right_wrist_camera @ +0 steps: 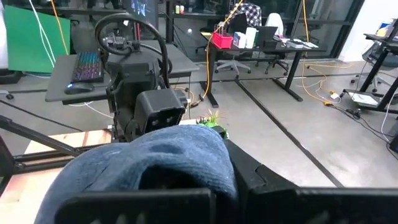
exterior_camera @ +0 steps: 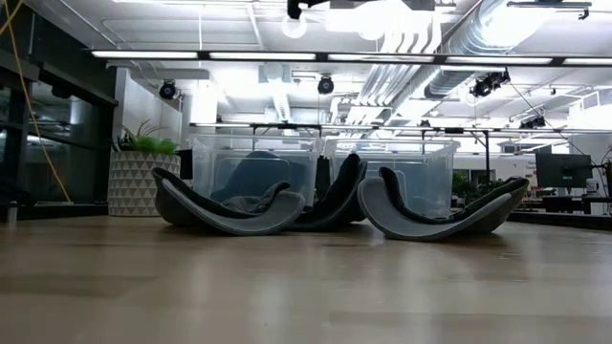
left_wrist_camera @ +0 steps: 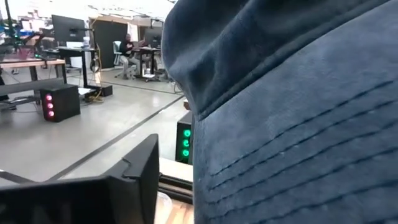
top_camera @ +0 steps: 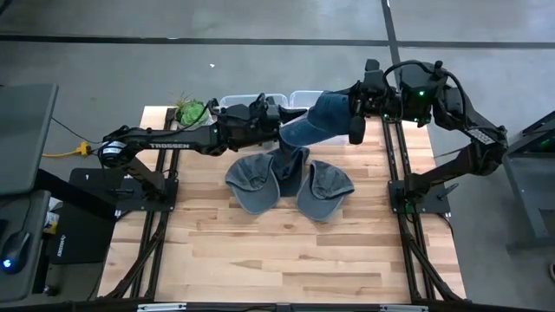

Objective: Pick & Place hat
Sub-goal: Put the bottom dark blue cap into the left transparent bin

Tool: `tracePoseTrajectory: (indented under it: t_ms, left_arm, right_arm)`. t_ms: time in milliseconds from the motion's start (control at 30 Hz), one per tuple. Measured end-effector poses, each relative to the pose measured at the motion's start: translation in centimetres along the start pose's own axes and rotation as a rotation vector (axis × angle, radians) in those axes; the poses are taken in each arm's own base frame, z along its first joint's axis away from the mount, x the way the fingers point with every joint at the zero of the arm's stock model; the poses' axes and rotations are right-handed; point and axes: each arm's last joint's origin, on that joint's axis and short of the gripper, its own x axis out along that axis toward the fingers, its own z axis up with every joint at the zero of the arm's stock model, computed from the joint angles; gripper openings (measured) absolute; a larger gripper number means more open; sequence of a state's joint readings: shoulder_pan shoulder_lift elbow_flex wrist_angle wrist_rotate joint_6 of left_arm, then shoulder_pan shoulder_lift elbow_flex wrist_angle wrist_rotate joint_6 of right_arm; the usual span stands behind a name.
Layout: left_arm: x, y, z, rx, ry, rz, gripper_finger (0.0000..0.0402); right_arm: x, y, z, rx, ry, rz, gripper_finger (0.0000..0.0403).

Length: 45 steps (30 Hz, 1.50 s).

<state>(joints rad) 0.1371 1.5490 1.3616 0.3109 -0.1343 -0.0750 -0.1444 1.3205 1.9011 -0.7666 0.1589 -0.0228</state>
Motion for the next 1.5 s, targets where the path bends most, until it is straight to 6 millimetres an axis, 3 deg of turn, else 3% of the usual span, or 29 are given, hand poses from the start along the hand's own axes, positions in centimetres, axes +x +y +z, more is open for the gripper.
tracePoseTrajectory:
  t_ms: [133, 267, 333, 1000, 1167, 1500]
  left_arm:
    - [0.0, -0.1, 0.2, -0.001, -0.004, -0.036, 0.0125]
    - [0.0, -0.2, 0.2, 0.001, -0.001, -0.067, 0.0035]
    - [0.0, -0.3, 0.2, -0.003, -0.001, -0.080, 0.0013]
    - [0.0, -0.1, -0.3, -0.083, 0.050, -0.040, 0.0001]
    - [0.0, -0.1, -0.2, -0.083, 0.049, -0.040, 0.0000]
    - [0.0, -0.1, -0.2, -0.083, 0.049, -0.032, 0.0000]
  right_arm:
    - [0.0, 0.0, 0.0, 0.000, 0.003, 0.000, 0.0000]
    - [0.0, 0.0, -0.1, -0.001, 0.010, -0.003, 0.0000]
    - [0.1, 0.0, -0.2, -0.002, 0.017, -0.004, 0.0000]
    - [0.1, -0.1, -0.7, -0.021, 0.071, -0.035, 0.0016]
    - [-0.2, -0.1, -0.3, -0.033, 0.035, -0.038, 0.0060]
    - [-1.0, -0.3, 0.2, -0.026, -0.008, -0.030, 0.0195]
